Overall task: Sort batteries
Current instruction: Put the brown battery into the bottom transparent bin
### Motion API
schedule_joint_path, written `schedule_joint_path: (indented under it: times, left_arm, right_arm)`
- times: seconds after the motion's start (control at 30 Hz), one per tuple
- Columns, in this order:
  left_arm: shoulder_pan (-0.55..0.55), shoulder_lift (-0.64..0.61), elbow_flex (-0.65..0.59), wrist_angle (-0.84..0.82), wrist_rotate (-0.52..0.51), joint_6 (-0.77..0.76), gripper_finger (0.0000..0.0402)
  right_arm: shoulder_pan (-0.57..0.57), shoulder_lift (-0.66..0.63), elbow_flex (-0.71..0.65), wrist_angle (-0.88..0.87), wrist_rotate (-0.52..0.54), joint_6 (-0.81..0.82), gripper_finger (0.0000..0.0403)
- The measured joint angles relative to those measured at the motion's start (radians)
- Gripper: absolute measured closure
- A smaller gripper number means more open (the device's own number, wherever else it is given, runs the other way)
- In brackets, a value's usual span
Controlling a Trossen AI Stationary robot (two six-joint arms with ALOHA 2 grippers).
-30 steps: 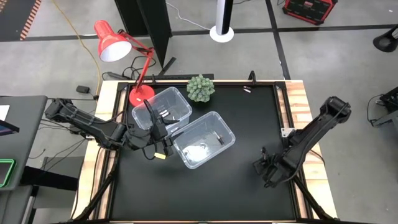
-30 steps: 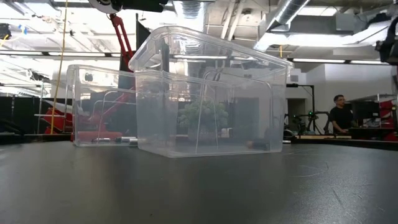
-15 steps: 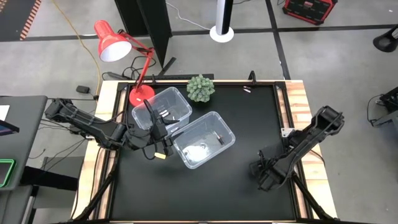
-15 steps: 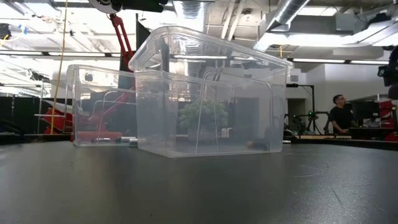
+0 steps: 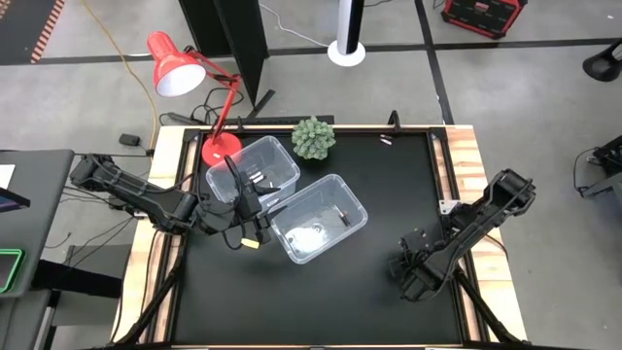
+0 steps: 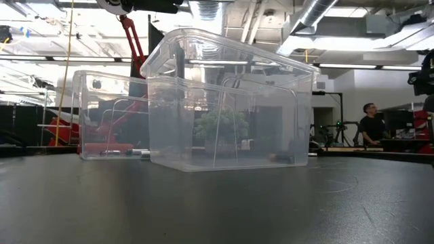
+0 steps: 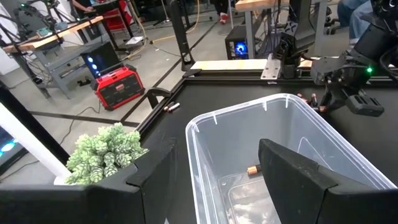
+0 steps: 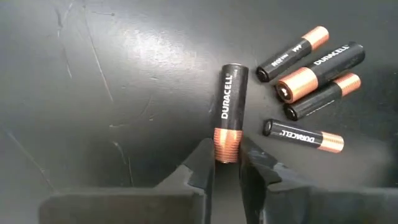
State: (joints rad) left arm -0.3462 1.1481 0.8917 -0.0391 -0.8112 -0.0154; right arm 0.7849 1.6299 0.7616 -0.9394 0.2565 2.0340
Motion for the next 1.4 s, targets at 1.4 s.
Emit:
schedule_joint_path:
  times: [1.4]
  left_arm:
    - [0.000,0.000,0.000,0.000,0.000,-0.004,0.0182]
  right_arm:
    - [0.067,-0.110,0.385,0.009,0.242,-0.920,0.0378]
